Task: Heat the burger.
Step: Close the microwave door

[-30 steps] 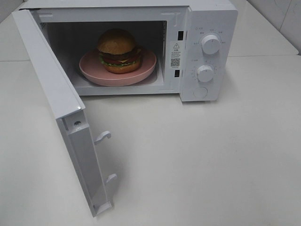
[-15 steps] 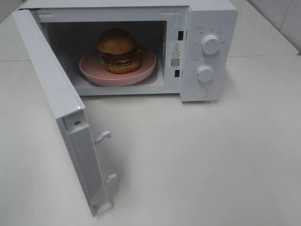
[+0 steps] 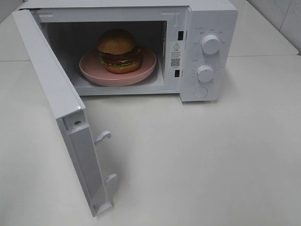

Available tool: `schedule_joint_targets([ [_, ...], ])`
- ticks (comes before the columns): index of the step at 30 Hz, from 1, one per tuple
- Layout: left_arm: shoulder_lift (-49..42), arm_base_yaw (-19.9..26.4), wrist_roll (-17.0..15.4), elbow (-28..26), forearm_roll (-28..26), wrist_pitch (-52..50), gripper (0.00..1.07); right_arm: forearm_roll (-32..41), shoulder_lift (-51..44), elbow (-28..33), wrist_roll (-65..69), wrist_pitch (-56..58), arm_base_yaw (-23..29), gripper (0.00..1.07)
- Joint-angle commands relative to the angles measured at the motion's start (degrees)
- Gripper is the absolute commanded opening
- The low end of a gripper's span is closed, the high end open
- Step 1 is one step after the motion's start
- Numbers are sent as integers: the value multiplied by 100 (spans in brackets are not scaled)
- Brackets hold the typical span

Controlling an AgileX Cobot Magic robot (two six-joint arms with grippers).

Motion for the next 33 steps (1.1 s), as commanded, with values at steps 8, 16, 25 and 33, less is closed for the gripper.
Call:
schedule_joint_targets([
  [8,1083,11,40,11,-413,-1793,0,-29,-178,11,0,-52,-46,70],
  [16,2378,11,653,11,-1106,-3014,0,-29,-178,11,0,-52,-46,70],
  [25,4154,11,2057,6,-2532,-4034,0,-29,-178,11,0,-52,-46,70],
  [33,5420,-424,3231,6,-3655,-4893,0,-29,-178,11,0,-52,-46,70],
])
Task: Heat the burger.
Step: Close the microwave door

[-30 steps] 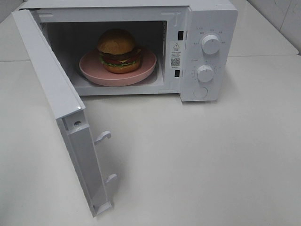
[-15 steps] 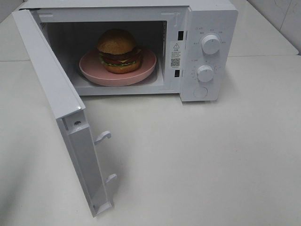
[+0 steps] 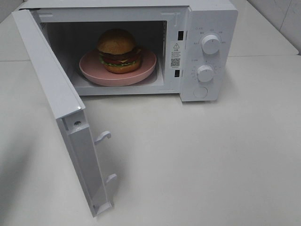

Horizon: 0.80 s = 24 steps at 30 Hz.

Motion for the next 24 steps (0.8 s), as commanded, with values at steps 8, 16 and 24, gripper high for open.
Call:
schedule_joint_targets([
  [8,1461,-1312,252,0,-430,-2034,0,-57,-178,11,0,-52,6,70],
  [16,2189,-1679,206,-195,-401,-2595,0,-57,-178,11,0,-52,6,70],
  [24,2905,-1748,46,-877,-384,-2481,0,-57,-178,11,0,-52,6,70],
])
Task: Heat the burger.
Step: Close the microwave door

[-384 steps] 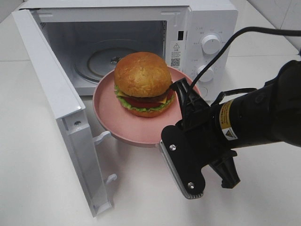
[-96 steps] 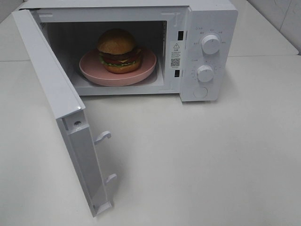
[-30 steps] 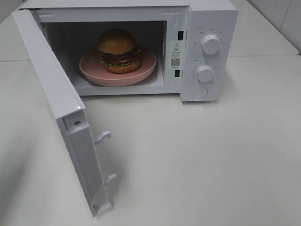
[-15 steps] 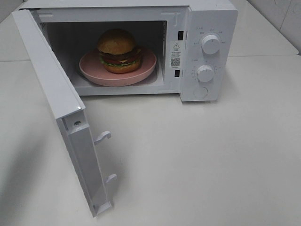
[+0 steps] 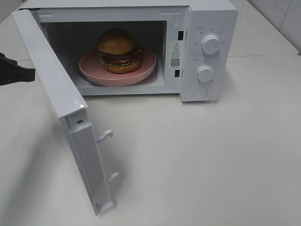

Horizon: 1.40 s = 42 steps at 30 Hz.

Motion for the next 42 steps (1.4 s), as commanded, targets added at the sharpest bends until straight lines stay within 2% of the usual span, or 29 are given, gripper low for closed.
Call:
schedule_joint_targets([
  [1,269,-40,-149,-332,-34,29,0,-34,-178,11,0,-52,-6,70],
  [10,1008,-430,-120,-1089,223,-11,0,-34,-178,11,0,-52,-6,70],
  [19,1621,-653,-120,-1730,223,-17,0,-34,-178,11,0,-52,-6,70],
  [21,1885,-733,-120,-2028,223,0,0,-34,-178,11,0,-52,-6,70],
  [27,2074,-848,-120,-2292,223,-17,0,-34,-178,11,0,-52,-6,70],
  [32,2435,-1123,-115,-2807,223,-11,0,-34,-178,11,0,-52,-6,70],
  [35,2510,-1175,-115,-2916,223,-11,0,-34,-178,11,0,-52,-6,70],
  [37,2819,-1364,-115,-3386,223,-17,0,-34,-178,11,0,-52,-6,70],
  [42,3128,-1547,-115,-3867,223,-17,0,-34,-178,11,0,-52,-6,70],
])
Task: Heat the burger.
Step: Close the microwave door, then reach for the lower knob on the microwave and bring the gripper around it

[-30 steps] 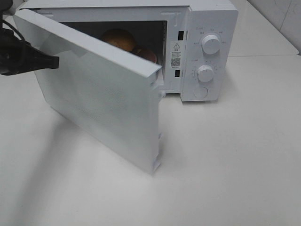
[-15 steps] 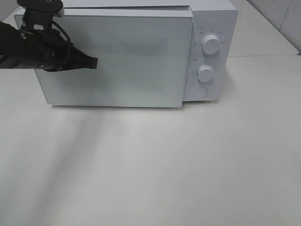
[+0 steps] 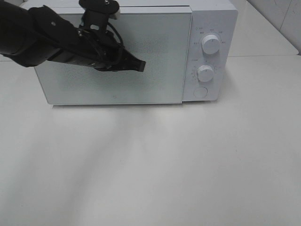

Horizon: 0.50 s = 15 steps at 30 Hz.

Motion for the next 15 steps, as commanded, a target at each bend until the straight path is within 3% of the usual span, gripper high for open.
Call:
schedule_joint_targets([
  [1,327,-63,-17,-688,-11,-1140,0,0,-178,11,0,-52,-11,70],
  [15,825,-286,-17,-1587,-11,-762,0,0,-178,11,0,-52,-11,70],
])
